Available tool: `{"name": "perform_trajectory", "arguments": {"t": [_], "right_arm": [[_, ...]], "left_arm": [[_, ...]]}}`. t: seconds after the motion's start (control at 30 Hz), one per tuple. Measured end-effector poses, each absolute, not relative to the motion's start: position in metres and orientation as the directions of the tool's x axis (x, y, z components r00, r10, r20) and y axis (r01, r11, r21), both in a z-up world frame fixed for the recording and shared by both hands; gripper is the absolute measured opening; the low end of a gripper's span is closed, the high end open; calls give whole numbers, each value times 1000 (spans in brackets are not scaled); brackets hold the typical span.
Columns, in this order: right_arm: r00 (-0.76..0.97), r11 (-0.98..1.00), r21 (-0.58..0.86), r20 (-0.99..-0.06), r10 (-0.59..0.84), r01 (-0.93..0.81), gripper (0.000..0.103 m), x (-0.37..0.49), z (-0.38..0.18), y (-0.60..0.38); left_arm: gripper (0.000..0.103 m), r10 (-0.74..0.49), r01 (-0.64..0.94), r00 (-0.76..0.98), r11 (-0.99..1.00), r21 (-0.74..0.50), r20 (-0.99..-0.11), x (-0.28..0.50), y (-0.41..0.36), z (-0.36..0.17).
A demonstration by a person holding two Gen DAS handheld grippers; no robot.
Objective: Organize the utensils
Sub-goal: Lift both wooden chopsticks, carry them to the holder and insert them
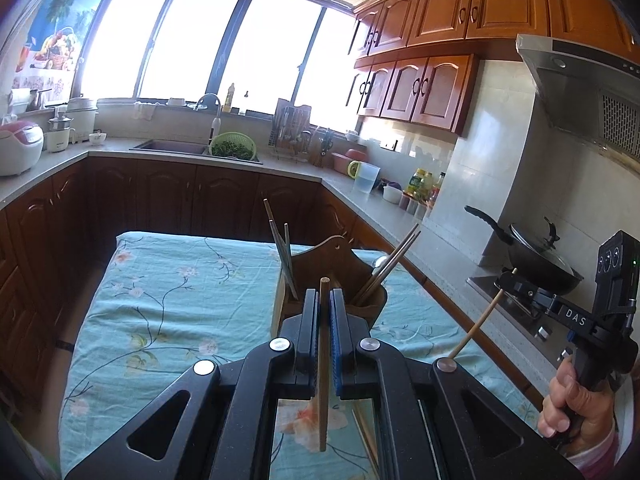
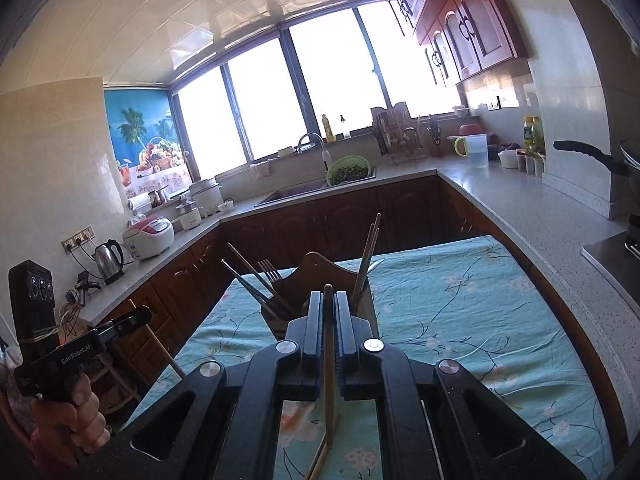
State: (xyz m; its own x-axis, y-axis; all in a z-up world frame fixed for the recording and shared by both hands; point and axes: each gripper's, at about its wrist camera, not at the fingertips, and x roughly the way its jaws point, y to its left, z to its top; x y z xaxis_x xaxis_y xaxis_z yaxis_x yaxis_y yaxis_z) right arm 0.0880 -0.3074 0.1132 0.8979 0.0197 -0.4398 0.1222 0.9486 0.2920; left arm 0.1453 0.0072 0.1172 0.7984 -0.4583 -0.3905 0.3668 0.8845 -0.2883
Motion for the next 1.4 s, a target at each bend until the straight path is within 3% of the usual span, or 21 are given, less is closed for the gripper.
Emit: {"name": "perform_trajectory", "arguments": {"t": [0.23,0.6,0.83,1.03,1.4], "right_arm": [[915,951,286,-402,10,115,5,99,130,-310],[963,957,268,-268,-36,110,5,151,182,-323],[959,955,256,-271,-80,152,5,192,172,-333],[944,951,257,-318,-86,173,5,205,135,-333],[902,934,291,-426,-65,205,5,210,79,-337]], "left_arm": [[4,-451,377,825,888,-262,-341,154,6,133],[4,-401,373,901,911,-179,-166,196,-15,173],[4,-378,350,917,915,-199,-126,242,-40,156],[4,-352,313,922,923,-223,-161,270,-57,113],[4,-361,298,879,926,-231,-313,302,-80,53]]}}
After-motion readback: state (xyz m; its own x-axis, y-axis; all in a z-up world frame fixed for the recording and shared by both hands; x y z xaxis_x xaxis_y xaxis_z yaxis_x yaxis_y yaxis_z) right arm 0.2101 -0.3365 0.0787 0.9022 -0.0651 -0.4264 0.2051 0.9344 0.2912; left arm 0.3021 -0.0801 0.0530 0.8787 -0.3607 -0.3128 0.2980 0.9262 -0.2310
